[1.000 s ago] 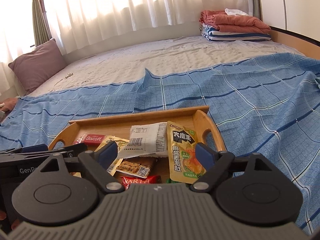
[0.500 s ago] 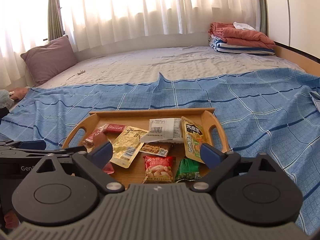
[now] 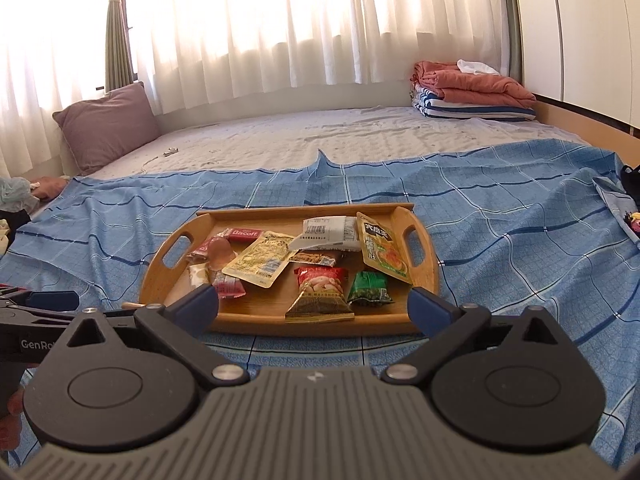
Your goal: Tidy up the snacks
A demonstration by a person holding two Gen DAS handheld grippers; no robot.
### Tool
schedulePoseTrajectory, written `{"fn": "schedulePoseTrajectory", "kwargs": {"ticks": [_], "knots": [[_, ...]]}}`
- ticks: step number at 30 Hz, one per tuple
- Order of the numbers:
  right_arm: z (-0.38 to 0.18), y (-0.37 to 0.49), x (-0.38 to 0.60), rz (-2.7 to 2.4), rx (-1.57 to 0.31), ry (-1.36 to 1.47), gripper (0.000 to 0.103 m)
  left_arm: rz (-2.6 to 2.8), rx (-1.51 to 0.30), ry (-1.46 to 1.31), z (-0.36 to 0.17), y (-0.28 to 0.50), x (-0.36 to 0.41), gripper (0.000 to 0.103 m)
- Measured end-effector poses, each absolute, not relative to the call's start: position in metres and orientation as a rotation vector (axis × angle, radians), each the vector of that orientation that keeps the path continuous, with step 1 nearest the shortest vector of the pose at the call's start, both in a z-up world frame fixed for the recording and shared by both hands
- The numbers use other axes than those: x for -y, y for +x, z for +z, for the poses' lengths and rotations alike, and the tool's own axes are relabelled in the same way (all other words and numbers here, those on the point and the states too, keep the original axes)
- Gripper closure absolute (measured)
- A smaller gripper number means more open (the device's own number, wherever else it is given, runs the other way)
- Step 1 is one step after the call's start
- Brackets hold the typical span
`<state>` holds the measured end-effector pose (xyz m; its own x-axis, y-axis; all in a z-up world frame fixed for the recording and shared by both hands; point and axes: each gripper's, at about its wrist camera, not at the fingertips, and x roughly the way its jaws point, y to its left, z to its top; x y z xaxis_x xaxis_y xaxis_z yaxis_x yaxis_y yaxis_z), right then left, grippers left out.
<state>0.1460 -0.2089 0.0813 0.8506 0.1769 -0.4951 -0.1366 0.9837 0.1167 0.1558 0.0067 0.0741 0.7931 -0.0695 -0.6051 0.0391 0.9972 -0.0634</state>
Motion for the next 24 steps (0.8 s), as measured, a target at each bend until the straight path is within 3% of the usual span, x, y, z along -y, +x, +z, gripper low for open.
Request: {"fn": "schedulePoseTrajectory", "kwargs": {"ticks": [24], "knots": [[0.017, 0.110, 0.202, 0.100, -0.577, 0.023, 0.000, -0.041, -0.690, -0.042, 0.011, 0.120, 0.002, 0.000]]}}
